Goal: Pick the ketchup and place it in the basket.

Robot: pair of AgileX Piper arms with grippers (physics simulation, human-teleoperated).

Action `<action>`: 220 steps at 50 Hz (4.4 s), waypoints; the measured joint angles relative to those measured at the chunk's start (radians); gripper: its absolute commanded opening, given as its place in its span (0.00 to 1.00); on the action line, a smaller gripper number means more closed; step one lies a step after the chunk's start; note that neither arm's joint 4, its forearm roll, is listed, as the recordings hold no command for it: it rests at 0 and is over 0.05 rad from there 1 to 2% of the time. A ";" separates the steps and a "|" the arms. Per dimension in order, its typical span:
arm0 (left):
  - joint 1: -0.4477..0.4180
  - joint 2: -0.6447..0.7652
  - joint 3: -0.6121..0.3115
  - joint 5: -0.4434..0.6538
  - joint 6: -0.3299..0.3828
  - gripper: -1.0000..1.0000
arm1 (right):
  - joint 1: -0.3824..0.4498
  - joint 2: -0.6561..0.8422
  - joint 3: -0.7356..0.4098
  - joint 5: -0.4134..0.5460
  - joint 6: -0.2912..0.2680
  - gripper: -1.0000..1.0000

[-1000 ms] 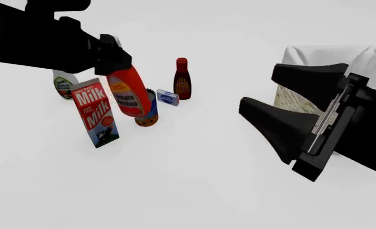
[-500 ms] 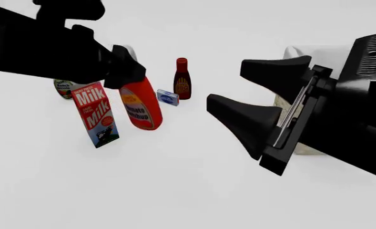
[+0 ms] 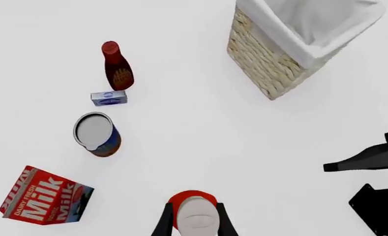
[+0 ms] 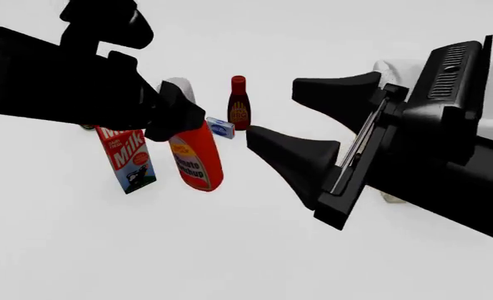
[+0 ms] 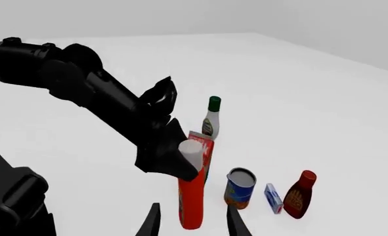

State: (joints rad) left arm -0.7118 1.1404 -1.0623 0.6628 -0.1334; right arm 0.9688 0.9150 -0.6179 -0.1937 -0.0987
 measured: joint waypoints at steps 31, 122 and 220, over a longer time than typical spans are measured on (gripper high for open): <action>-0.086 -0.023 -0.029 0.049 -0.025 0.00 | 0.032 0.119 -0.012 -0.065 0.004 1.00; -0.221 -0.034 -0.171 0.145 -0.087 1.00 | 0.034 0.319 -0.027 -0.197 0.025 0.00; 0.440 -0.561 0.174 -0.256 0.144 1.00 | -0.336 0.040 -0.043 -0.003 0.089 0.00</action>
State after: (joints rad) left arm -0.2721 0.5796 -0.8883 0.4065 0.0104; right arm 0.6327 0.9548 -0.6611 -0.1965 -0.0095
